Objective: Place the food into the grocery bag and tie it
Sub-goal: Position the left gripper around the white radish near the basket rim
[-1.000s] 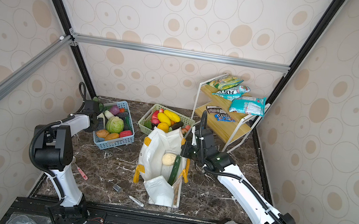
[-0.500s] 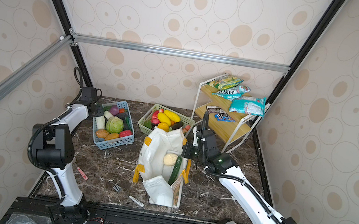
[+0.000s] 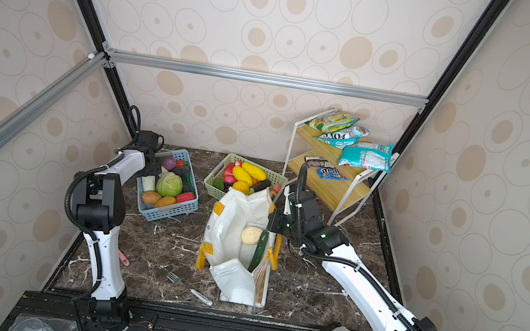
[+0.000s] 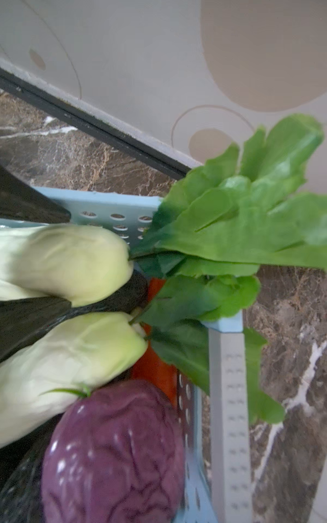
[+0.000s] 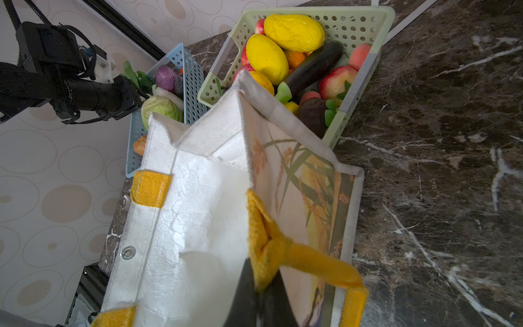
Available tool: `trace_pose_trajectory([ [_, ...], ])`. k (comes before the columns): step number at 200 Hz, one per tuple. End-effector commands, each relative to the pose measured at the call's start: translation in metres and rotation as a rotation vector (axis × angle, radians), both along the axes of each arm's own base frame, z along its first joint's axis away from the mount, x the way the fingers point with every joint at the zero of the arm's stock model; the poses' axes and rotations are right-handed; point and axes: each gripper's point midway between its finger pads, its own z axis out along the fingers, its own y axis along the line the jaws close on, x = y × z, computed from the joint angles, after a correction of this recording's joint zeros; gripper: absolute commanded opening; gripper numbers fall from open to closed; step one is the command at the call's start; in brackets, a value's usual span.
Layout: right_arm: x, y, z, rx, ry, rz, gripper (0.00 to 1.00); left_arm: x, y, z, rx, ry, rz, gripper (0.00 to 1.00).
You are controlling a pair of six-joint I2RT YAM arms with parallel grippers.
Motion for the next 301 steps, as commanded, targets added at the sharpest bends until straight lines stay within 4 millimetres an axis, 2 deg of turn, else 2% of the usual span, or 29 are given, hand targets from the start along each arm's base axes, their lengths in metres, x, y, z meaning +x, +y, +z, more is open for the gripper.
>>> trace_pose_trajectory([
  [1, 0.008, 0.007, 0.018, 0.037, -0.065, -0.003, 0.00, -0.002, 0.004, 0.005, 0.033, 0.012, 0.037, 0.50],
  [34, 0.010, 0.008, 0.018, 0.035, -0.066, 0.001, 0.00, -0.004, 0.000, -0.002, 0.030, 0.025, 0.025, 0.60],
  [66, 0.010, 0.010, 0.020, 0.044, -0.067, 0.005, 0.00, -0.005, -0.004, -0.019, 0.004, 0.050, 0.019, 0.62],
  [122, 0.007, 0.005, 0.022, 0.034, -0.075, -0.006, 0.00, -0.003, -0.005, -0.044, -0.013, 0.085, 0.036, 0.49],
  [156, 0.007, 0.004, 0.022, 0.031, -0.073, -0.009, 0.00, 0.001, -0.007, -0.046, -0.031, 0.072, 0.030, 0.49],
  [166, 0.007, 0.004, 0.023, 0.033, -0.076, -0.008, 0.00, 0.001, -0.008, -0.045, -0.034, 0.069, 0.029, 0.46],
  [203, 0.008, 0.005, 0.025, 0.034, -0.076, -0.005, 0.00, 0.005, -0.006, -0.024, -0.018, 0.013, 0.028, 0.27],
  [225, 0.008, 0.005, 0.025, 0.035, -0.075, -0.007, 0.00, 0.009, -0.008, -0.008, -0.023, -0.028, 0.018, 0.24],
  [247, 0.008, 0.005, 0.026, 0.037, -0.073, -0.008, 0.00, 0.013, -0.010, 0.005, -0.035, -0.056, 0.006, 0.15],
  [301, 0.008, 0.005, 0.026, 0.038, -0.073, -0.009, 0.00, 0.015, -0.013, 0.037, -0.043, -0.120, -0.006, 0.12],
])
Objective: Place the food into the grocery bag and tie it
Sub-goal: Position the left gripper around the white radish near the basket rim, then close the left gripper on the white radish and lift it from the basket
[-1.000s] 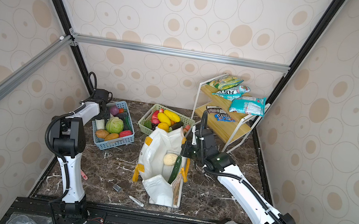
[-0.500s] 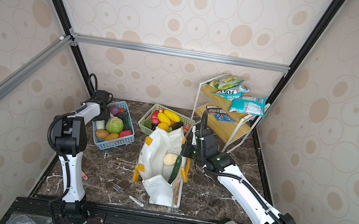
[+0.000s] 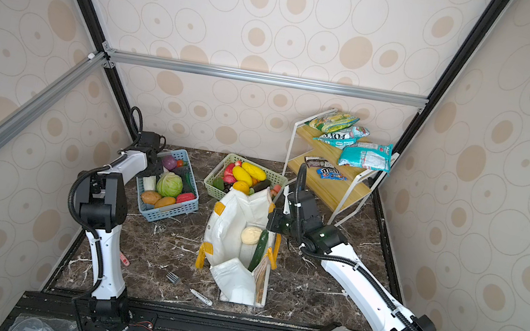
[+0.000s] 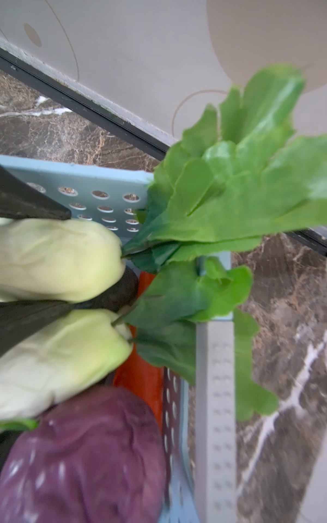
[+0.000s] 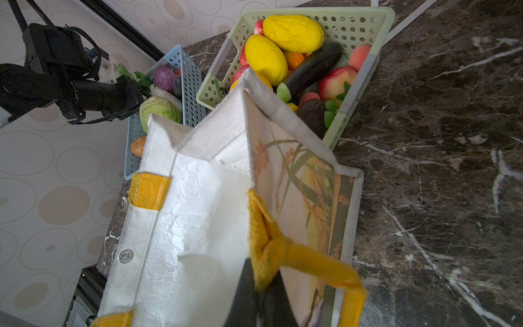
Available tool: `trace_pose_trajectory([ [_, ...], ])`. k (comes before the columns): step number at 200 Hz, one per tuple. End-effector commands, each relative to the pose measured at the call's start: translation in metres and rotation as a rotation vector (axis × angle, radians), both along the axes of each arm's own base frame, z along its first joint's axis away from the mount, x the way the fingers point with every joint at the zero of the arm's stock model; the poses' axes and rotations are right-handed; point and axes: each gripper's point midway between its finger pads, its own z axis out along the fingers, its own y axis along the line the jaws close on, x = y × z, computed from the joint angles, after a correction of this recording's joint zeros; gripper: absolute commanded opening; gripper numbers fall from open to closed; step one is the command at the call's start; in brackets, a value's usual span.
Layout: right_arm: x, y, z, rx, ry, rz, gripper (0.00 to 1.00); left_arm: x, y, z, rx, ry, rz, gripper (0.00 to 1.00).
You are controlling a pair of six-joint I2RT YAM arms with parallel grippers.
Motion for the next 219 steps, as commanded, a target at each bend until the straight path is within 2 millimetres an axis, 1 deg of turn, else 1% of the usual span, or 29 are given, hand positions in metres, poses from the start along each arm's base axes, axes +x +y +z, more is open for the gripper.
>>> trace_pose_trajectory([
  [1, 0.006, 0.004, 0.028, 0.042, -0.073, -0.006, 0.00, 0.005, -0.007, 0.042, -0.012, -0.087, -0.020, 0.12],
  [54, 0.006, 0.007, 0.027, 0.042, -0.071, -0.002, 0.00, 0.003, -0.010, 0.075, -0.023, -0.153, -0.033, 0.12],
  [94, 0.006, 0.006, 0.025, 0.034, -0.069, -0.006, 0.00, 0.003, -0.020, 0.105, -0.072, -0.236, -0.061, 0.12],
  [104, 0.006, 0.006, 0.025, 0.034, -0.068, -0.006, 0.00, 0.004, -0.025, 0.112, -0.094, -0.256, -0.075, 0.12],
  [130, 0.005, 0.006, 0.026, 0.036, -0.073, -0.005, 0.00, 0.005, -0.043, 0.125, -0.186, -0.312, -0.127, 0.13],
  [158, 0.005, 0.004, 0.027, 0.030, -0.076, -0.012, 0.00, 0.007, -0.067, 0.137, -0.310, -0.371, -0.188, 0.13],
  [203, 0.005, 0.005, 0.025, 0.030, -0.071, -0.014, 0.00, 0.004, -0.107, 0.150, -0.537, -0.459, -0.290, 0.14],
  [219, 0.006, 0.005, 0.023, 0.027, -0.069, -0.018, 0.00, 0.001, -0.119, 0.151, -0.600, -0.469, -0.322, 0.14],
])
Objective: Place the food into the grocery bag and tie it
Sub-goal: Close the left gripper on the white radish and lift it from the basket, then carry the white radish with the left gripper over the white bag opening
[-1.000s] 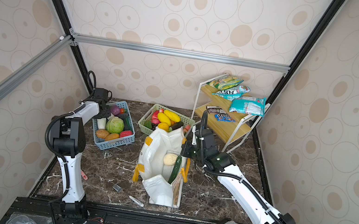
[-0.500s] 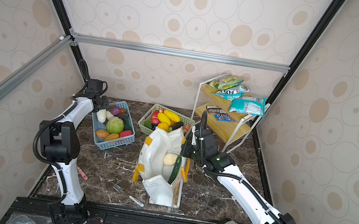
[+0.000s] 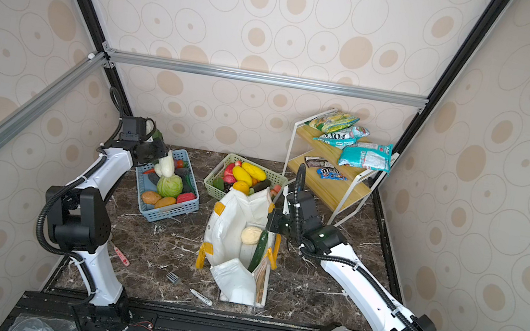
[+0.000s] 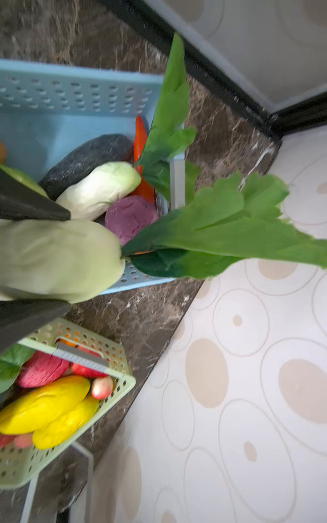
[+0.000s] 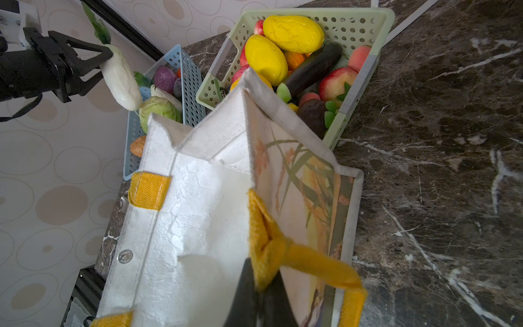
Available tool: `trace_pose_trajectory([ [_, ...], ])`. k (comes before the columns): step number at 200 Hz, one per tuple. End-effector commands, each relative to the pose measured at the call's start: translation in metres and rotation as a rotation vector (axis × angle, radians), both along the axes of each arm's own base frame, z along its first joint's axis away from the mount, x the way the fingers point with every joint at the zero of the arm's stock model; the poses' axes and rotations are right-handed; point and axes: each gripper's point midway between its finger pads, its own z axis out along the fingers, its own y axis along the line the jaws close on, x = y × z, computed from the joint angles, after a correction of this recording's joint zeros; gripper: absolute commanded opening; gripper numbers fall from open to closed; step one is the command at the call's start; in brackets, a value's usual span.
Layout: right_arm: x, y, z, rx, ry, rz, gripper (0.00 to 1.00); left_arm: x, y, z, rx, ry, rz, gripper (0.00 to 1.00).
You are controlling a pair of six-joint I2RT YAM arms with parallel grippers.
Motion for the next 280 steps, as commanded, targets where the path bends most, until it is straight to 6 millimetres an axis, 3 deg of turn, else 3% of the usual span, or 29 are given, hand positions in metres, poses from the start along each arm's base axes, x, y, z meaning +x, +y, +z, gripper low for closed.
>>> trace_pose_trajectory([
  [1, 0.008, 0.003, 0.023, 0.032, -0.065, -0.019, 0.00, 0.000, -0.030, 0.032, -0.146, -0.103, -0.096, 0.14],
  [98, 0.014, 0.006, 0.022, 0.028, -0.065, -0.030, 0.00, -0.036, -0.094, 0.051, -0.432, -0.182, -0.275, 0.16],
  [216, 0.010, 0.001, 0.018, 0.020, -0.048, -0.048, 0.00, -0.094, -0.203, 0.112, -0.487, -0.275, -0.541, 0.19],
  [280, 0.007, -0.002, 0.009, 0.017, -0.028, -0.065, 0.00, -0.121, -0.247, 0.127, -0.485, -0.299, -0.652, 0.19],
])
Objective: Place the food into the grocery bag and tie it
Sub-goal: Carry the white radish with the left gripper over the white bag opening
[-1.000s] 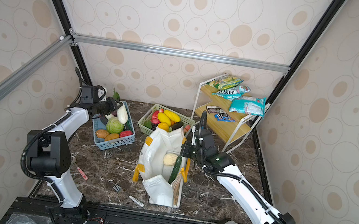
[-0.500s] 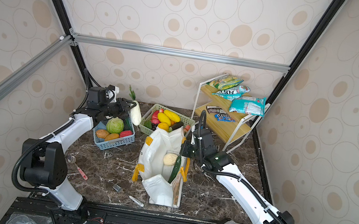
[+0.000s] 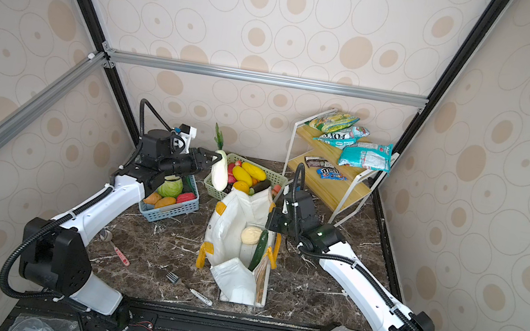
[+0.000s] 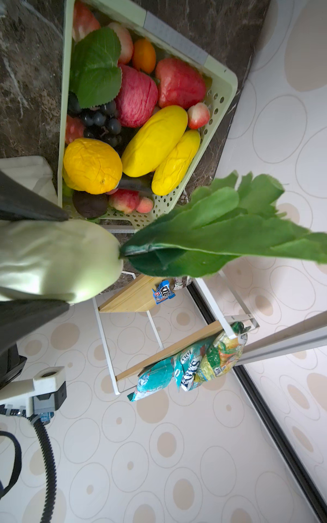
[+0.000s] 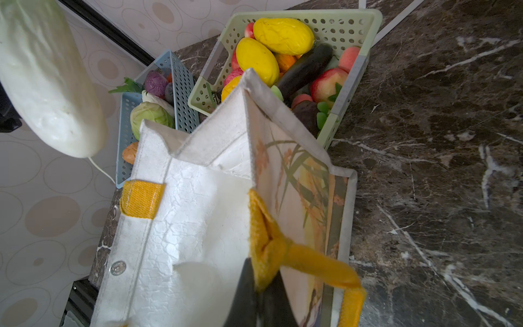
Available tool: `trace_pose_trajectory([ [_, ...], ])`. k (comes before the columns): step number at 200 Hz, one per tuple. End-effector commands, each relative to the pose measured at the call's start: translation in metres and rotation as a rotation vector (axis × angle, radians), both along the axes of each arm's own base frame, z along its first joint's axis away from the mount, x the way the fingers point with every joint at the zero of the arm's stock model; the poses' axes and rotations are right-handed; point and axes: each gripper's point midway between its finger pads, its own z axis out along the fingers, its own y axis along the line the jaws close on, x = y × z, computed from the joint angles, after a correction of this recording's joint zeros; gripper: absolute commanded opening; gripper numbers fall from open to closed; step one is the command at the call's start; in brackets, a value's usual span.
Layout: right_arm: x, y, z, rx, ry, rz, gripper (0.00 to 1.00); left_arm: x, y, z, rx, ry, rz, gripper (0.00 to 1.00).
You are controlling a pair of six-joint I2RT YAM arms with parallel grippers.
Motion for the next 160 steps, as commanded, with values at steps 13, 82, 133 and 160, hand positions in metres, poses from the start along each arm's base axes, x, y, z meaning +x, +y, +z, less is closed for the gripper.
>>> trace_pose_trajectory([
  [13, 0.002, 0.001, 0.011, 0.027, -0.036, -0.024, 0.00, -0.021, -0.028, 0.025, 0.007, -0.092, -0.079, 0.20],
  [82, 0.001, -0.003, 0.008, 0.026, -0.036, -0.042, 0.00, -0.051, -0.074, 0.006, 0.198, -0.153, -0.185, 0.20],
  [133, -0.002, -0.009, 0.005, 0.014, -0.030, -0.057, 0.00, -0.074, -0.099, -0.007, 0.273, -0.166, -0.262, 0.20],
  [160, -0.003, -0.010, 0.004, 0.011, -0.030, -0.062, 0.00, -0.090, -0.117, -0.010, 0.321, -0.215, -0.340, 0.20],
])
